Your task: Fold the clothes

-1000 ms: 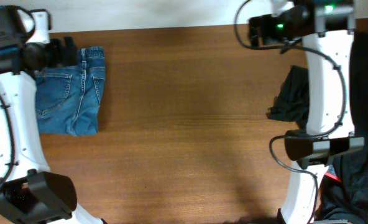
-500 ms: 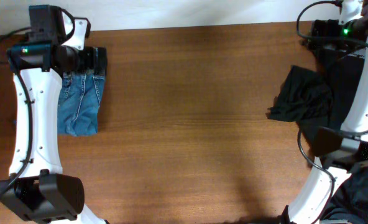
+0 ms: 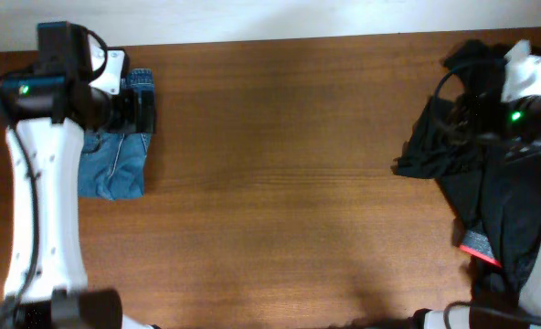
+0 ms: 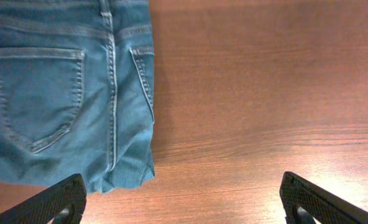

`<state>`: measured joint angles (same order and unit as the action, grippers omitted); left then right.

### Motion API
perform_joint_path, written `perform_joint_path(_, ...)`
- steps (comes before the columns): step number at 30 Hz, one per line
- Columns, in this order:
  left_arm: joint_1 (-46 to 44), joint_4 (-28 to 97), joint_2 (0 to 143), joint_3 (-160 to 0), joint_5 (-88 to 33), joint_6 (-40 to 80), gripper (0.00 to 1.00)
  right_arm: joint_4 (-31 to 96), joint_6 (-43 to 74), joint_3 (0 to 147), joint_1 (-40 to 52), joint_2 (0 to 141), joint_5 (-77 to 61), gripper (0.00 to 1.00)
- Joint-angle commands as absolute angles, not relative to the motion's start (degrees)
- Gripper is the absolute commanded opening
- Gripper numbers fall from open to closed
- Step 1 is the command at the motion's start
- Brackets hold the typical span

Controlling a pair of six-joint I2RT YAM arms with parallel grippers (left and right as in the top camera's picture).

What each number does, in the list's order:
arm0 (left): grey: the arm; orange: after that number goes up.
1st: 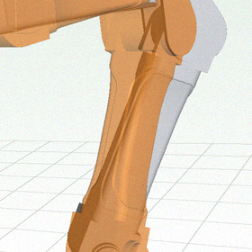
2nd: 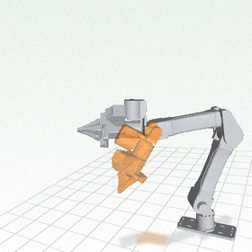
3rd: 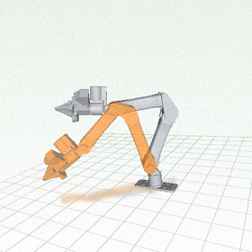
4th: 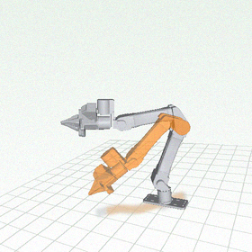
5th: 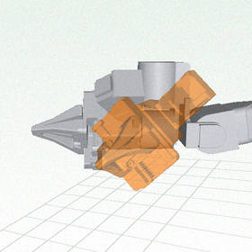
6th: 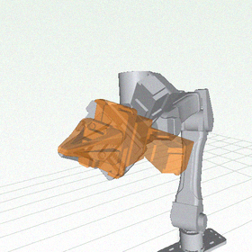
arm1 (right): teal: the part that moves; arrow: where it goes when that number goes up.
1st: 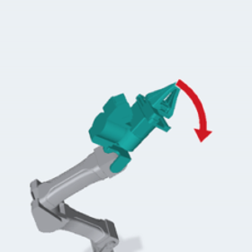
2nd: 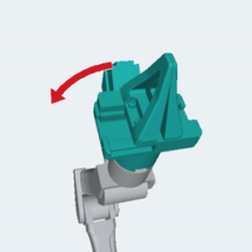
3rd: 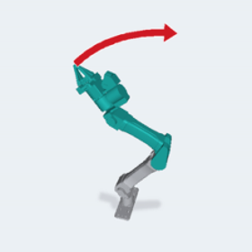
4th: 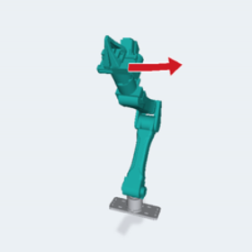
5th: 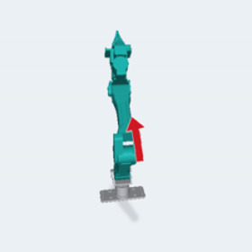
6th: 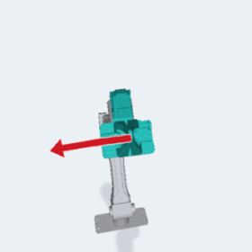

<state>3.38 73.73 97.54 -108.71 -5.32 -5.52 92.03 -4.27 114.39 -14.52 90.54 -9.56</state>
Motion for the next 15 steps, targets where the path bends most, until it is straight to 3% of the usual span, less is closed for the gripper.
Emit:
perform_joint_path(1,3.5,72.1,89.3,-104.8,-5.1,-4.8,0.99,89.5,-5.8,106.7,-10.0,83.0,-9.5,0.99)
perform_joint_path(8,3.5,60.7,73.6,-84.7,-5.1,-6.1,0.99,80.8,-5.7,87.3,-2.0,66.0,-6.6,0.99)
perform_joint_path(15,3.5,52.0,55.4,-64.2,-8.0,-8.0,0.99,73.8,-5.5,70.9,-1.5,49.0,-6.9,0.99)
